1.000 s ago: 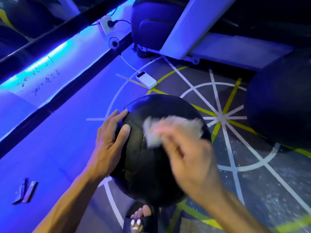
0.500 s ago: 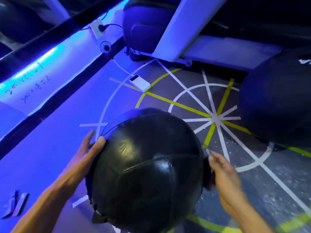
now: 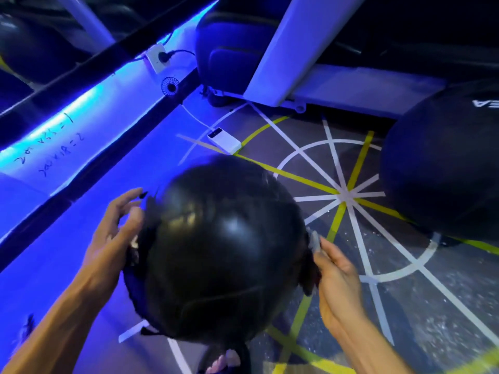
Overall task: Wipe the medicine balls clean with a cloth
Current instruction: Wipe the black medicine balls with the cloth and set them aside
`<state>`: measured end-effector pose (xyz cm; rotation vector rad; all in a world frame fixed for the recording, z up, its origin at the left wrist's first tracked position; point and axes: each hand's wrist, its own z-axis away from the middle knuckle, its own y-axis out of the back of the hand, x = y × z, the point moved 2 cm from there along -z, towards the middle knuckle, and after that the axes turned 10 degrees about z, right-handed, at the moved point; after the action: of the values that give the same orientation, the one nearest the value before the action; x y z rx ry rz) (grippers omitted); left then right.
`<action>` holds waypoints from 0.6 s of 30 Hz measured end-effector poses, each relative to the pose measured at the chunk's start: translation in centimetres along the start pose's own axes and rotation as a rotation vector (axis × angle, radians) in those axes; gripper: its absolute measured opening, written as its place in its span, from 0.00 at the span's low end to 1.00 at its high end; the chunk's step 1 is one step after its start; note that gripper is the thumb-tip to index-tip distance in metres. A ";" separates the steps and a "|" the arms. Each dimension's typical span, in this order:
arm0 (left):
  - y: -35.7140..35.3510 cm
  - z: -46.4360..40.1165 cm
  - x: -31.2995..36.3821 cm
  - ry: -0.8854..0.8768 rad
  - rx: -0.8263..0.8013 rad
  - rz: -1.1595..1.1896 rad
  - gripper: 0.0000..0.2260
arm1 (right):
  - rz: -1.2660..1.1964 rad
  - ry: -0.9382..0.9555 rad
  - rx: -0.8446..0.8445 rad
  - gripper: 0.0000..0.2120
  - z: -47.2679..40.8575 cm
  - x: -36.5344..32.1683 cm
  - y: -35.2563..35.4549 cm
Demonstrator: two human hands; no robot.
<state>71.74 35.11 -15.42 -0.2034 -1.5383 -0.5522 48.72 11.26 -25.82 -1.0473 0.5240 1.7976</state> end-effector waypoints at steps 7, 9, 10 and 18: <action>-3.0 0.8 -0.3 0.017 0.028 -0.148 0.33 | 0.175 0.446 0.056 0.14 4.6 -1.1 -1.6; -3.3 0.7 0.0 0.010 0.034 -0.153 0.34 | 0.377 0.846 -0.045 0.15 7.2 -2.2 -3.6; -3.3 0.7 -0.1 0.002 0.035 -0.160 0.34 | 0.542 1.074 -0.104 0.17 7.8 -2.2 -4.6; -3.6 0.7 -0.2 -0.046 0.054 -0.165 0.35 | 0.549 0.556 0.058 0.15 -0.8 -4.2 -2.6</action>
<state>69.41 32.34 -16.32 -0.0479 -1.6223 -0.6391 52.09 9.62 -22.51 -1.4688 1.2964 1.9186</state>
